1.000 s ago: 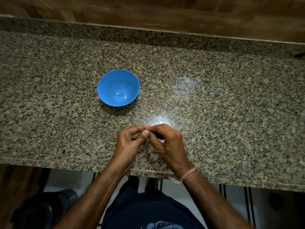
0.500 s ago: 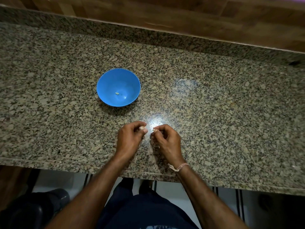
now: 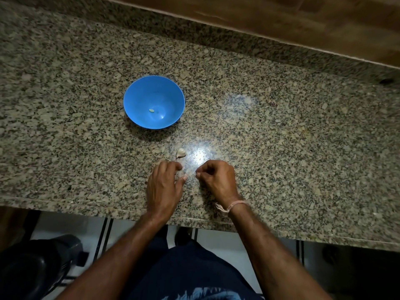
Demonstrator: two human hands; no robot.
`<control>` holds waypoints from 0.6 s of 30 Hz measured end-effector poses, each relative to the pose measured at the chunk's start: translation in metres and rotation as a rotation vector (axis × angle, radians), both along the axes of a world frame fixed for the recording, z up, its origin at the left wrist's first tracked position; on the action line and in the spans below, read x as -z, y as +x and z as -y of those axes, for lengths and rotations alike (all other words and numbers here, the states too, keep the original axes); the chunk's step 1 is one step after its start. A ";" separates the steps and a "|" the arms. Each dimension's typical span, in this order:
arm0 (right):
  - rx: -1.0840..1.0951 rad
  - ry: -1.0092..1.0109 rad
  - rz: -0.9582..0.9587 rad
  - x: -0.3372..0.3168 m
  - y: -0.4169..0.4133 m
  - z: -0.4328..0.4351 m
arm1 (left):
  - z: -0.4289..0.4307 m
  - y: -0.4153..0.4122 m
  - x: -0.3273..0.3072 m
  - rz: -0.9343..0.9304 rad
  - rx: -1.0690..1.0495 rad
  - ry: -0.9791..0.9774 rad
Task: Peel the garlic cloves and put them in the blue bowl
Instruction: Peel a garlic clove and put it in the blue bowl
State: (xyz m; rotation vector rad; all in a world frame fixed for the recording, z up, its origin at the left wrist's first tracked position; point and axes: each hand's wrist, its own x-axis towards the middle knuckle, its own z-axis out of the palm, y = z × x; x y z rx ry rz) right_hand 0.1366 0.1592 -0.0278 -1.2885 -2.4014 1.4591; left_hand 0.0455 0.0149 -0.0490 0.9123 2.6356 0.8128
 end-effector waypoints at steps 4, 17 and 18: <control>0.041 -0.019 0.002 -0.002 -0.001 -0.004 | 0.000 0.001 0.003 -0.012 0.019 -0.020; -0.042 0.102 0.005 0.001 0.006 0.002 | -0.002 -0.001 0.001 0.015 0.012 -0.042; -0.046 0.114 0.012 0.001 0.004 0.002 | -0.002 -0.002 0.000 0.020 0.012 -0.041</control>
